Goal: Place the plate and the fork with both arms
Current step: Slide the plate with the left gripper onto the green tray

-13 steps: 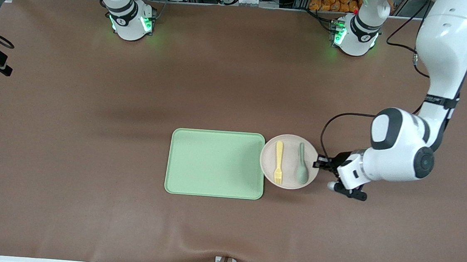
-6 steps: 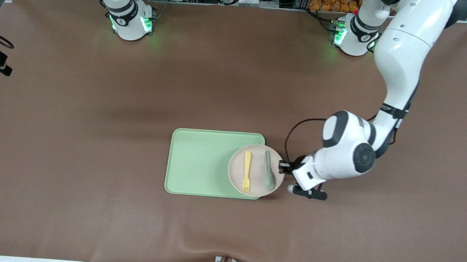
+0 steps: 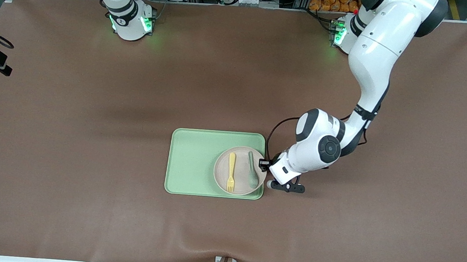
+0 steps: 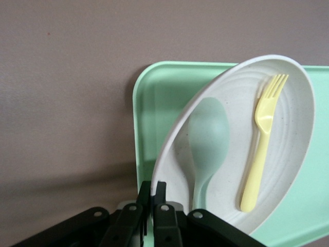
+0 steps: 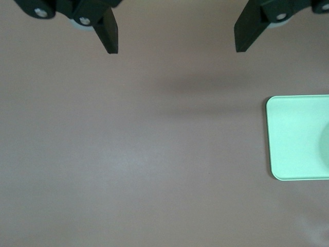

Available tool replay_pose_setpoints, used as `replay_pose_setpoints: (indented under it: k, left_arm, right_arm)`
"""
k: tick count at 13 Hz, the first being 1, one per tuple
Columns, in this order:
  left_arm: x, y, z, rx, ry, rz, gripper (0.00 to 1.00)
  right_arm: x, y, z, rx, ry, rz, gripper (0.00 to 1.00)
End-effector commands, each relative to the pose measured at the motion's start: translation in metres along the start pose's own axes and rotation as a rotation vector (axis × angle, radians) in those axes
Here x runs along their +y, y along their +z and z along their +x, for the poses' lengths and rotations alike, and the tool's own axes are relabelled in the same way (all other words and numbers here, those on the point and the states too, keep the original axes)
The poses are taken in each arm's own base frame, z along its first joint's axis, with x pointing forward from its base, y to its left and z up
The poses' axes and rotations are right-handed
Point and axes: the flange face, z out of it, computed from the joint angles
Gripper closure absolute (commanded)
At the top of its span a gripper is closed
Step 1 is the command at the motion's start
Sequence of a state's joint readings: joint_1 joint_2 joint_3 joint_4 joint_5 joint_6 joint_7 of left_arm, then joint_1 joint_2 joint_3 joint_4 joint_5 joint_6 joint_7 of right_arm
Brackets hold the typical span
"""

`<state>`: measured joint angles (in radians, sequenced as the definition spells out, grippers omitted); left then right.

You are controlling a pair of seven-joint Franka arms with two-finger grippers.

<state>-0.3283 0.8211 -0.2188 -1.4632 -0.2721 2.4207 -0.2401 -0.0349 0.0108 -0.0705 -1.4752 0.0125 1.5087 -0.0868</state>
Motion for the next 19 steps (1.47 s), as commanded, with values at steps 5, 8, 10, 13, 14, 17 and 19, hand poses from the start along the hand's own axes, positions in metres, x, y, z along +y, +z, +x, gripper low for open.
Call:
replay_pose_setpoints:
  k: [5, 8, 10, 13, 14, 17, 19]
  left_arm:
    - [0.015, 0.016, -0.002, 0.038, -0.003, 0.001, 1.0]
    - [0.024, 0.02, -0.008, 0.029, 0.005, 0.002, 1.0]
    - [0.028, 0.024, -0.012, 0.024, 0.001, 0.004, 1.0]
    - [0.025, 0.024, -0.011, 0.022, -0.003, 0.008, 1.0]
    - [0.024, 0.025, -0.012, 0.021, -0.005, 0.009, 1.0]
    - [0.03, 0.022, -0.013, 0.026, -0.082, 0.007, 0.0]
    - [0.027, 0.011, -0.007, 0.044, -0.088, 0.007, 0.0]
  right_arm:
    - [0.003, -0.001, -0.002, -0.008, 0.017, 0.011, 0.0]
    - [0.003, -0.001, -0.002, -0.011, 0.017, 0.011, 0.0]
    - [0.003, -0.001, -0.002, -0.011, 0.017, 0.011, 0.0]
    - [0.003, -0.001, -0.002, -0.011, 0.017, 0.011, 0.0]
    - [0.003, 0.0, -0.001, -0.011, 0.016, 0.011, 0.0]
    - [0.003, 0.0, -0.002, -0.013, 0.016, 0.01, 0.0]
    - [0.002, 0.003, 0.0, -0.016, 0.011, 0.011, 0.0]
